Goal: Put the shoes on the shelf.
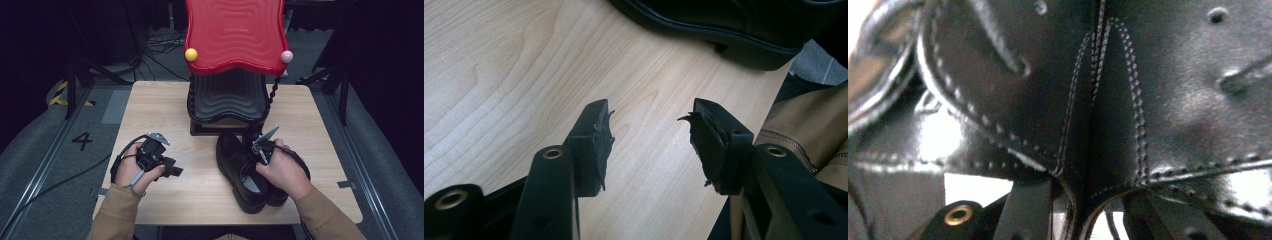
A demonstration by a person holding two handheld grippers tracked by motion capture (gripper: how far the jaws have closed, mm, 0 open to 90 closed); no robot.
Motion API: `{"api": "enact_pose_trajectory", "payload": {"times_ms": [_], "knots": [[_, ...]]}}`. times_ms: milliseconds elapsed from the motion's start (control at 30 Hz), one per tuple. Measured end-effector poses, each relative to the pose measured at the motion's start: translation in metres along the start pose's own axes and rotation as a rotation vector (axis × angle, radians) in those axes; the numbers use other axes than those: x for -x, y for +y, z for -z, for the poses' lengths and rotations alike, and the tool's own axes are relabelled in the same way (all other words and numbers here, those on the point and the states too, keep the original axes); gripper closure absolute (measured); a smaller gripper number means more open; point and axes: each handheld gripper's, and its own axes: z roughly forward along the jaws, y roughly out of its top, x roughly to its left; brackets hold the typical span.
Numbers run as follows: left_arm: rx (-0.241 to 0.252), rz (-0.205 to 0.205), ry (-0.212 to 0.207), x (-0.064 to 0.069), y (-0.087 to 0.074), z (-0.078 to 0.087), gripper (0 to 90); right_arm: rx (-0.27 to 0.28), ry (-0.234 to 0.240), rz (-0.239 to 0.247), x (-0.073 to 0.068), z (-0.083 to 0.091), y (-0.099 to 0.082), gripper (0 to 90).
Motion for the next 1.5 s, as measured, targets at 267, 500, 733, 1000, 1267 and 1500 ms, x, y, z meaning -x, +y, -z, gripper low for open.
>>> {"api": "enact_pose_trajectory", "payload": {"times_ms": [267, 500, 733, 1000, 1267, 1500], "knots": [[0.017, 0.005, 0.007, -0.001, -0.002, 0.005, 50.9, 0.014, 0.001, 0.010, 0.006, 0.004, -0.001, 81.7], [0.023, 0.017, 0.011, -0.002, -0.006, 0.008, 50.9, 0.035, 0.040, 0.030, 0.004, 0.016, -0.008, 81.8], [0.041, 0.032, 0.020, -0.003, -0.010, 0.015, 50.9, 0.020, 0.049, 0.067, -0.007, 0.041, -0.015, 81.7], [0.048, 0.035, 0.023, -0.003, -0.010, 0.016, 50.9, 0.019, 0.082, 0.099, -0.011, 0.072, -0.021, 81.6], [0.045, 0.031, 0.023, -0.004, -0.008, 0.016, 50.9, 0.044, 0.070, 0.112, -0.012, 0.110, -0.028, 81.7], [0.051, 0.027, 0.019, -0.003, -0.007, 0.017, 50.8, 0.065, 0.065, 0.114, -0.010, 0.135, -0.031, 81.6]]}}
